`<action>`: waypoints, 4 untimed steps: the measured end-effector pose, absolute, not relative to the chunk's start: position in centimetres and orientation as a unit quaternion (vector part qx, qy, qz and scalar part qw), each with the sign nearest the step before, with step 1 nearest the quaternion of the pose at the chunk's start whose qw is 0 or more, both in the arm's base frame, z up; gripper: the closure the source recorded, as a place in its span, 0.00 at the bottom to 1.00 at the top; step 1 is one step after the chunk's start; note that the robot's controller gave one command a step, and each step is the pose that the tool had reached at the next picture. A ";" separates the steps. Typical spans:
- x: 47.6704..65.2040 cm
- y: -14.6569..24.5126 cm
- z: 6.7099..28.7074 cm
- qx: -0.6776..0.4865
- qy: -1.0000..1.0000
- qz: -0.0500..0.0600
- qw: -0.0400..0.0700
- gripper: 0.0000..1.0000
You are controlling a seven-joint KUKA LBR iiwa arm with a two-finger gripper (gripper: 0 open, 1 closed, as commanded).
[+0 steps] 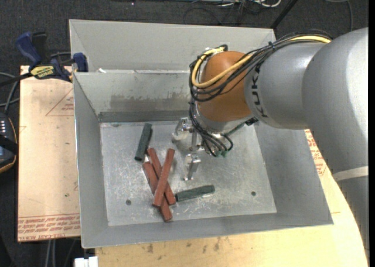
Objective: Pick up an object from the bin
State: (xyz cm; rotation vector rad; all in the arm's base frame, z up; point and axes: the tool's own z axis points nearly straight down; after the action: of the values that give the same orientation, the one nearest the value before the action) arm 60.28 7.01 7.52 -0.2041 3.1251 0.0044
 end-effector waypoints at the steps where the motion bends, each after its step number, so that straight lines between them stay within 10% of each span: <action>1: 60.3 7.0 7.5 -0.065 0.998 0.001 0.005 0.00; 2: 60.9 2.7 8.3 -0.104 0.995 0.002 0.004 0.00; 3: 55.4 1.3 9.8 -0.081 0.997 0.000 0.000 0.00; 4: 58.0 1.9 7.8 -0.131 0.991 0.001 0.007 1.00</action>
Offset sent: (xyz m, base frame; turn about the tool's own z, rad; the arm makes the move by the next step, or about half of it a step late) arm 0.0160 -0.1250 0.0231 -0.1838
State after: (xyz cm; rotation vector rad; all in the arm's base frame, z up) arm 58.02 1.91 7.78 -0.4101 3.0998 0.0046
